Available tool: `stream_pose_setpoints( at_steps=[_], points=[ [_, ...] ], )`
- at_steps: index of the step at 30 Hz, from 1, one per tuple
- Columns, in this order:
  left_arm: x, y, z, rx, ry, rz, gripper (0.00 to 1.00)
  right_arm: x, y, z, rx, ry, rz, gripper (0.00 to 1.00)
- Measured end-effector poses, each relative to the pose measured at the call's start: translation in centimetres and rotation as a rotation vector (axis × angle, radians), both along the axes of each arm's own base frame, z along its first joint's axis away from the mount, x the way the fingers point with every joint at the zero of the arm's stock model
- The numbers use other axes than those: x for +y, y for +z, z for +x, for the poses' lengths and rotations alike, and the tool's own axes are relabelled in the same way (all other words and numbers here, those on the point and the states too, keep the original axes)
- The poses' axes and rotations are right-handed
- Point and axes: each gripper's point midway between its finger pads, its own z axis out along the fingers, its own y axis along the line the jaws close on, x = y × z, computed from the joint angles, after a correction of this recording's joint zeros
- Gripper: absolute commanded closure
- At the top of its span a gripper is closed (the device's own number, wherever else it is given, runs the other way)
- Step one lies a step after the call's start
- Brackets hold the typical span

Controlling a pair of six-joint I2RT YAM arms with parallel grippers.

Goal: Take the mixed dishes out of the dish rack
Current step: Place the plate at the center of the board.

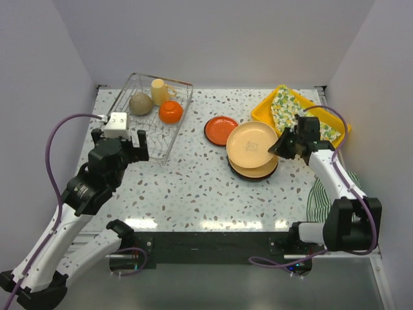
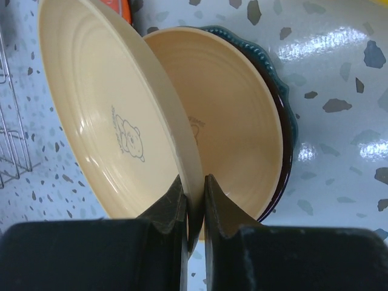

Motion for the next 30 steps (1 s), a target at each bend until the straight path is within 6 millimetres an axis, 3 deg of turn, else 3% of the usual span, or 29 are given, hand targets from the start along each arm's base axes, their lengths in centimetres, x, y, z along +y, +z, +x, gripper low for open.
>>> stream_pose_setpoints(
  at_steps=[3, 7, 13, 20, 30],
  points=[
    [0.3, -0.7, -0.5, 0.020, 0.000, 0.012, 0.00, -0.4, -0.9, 0.0, 0.032, -0.014, 0.019, 0.93],
    [0.6, -1.0, -1.0, 0.022, 0.000, 0.016, 0.00, -0.3, -2.0, -0.7, 0.066, -0.012, 0.034, 0.74],
    [0.7, -0.9, -1.1, 0.021, -0.003, 0.023, 0.00, 0.0, -2.3, -1.2, 0.080, 0.010, 0.046, 0.53],
    [0.3, -2.4, -0.8, 0.056, -0.017, 0.047, 0.00, -0.5, -3.0, -2.6, 0.133, 0.043, -0.004, 0.44],
    [-0.2, -3.2, -0.6, 0.075, -0.043, 0.053, 0.00, -1.4, -2.1, -3.7, 0.141, 0.087, -0.077, 0.33]
  ],
)
